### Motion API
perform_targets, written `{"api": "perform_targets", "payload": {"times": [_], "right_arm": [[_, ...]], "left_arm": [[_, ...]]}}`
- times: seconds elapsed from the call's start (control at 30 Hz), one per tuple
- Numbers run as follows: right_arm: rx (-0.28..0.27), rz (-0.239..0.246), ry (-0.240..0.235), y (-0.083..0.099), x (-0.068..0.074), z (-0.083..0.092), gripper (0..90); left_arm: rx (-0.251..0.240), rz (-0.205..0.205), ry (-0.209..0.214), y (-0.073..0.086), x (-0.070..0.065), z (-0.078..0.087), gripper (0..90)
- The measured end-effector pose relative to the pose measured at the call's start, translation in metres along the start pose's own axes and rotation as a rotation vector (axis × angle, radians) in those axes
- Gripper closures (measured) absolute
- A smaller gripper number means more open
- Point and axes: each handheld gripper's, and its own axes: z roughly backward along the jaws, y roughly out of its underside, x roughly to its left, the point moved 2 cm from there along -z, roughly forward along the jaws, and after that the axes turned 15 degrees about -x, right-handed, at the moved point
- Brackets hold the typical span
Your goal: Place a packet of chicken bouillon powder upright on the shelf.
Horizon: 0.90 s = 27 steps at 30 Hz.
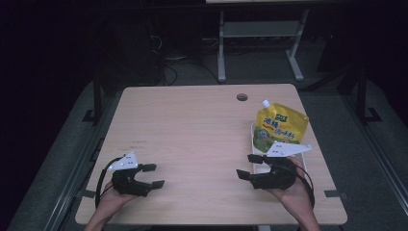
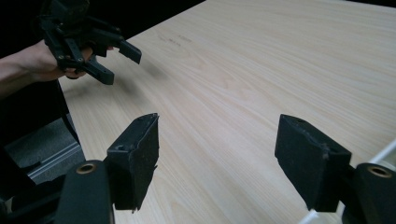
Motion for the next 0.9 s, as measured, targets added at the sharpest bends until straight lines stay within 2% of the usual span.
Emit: {"api": "perform_targets", "payload": {"times": [0.27, 0.43, 0.73, 0.9], "right_arm": [[0.012, -0.001, -0.023, 0.002, 0.008, -0.02, 29.0], [0.029, -0.001, -0.042, 0.004, 0.014, -0.033, 29.0], [0.073, 0.018, -0.084, 0.013, 0.029, -0.056, 28.7], [0.093, 0.036, -0.082, 0.021, 0.035, -0.064, 28.7]], "left_arm": [[0.007, -0.026, 0.006, 0.001, -0.01, 0.0, 24.4], [0.005, -0.028, 0.004, 0.003, -0.014, 0.004, 24.1], [0.016, -0.036, 0.003, 0.007, -0.017, 0.006, 23.7], [0.016, -0.039, 0.002, 0.006, -0.017, 0.006, 23.5]]}}
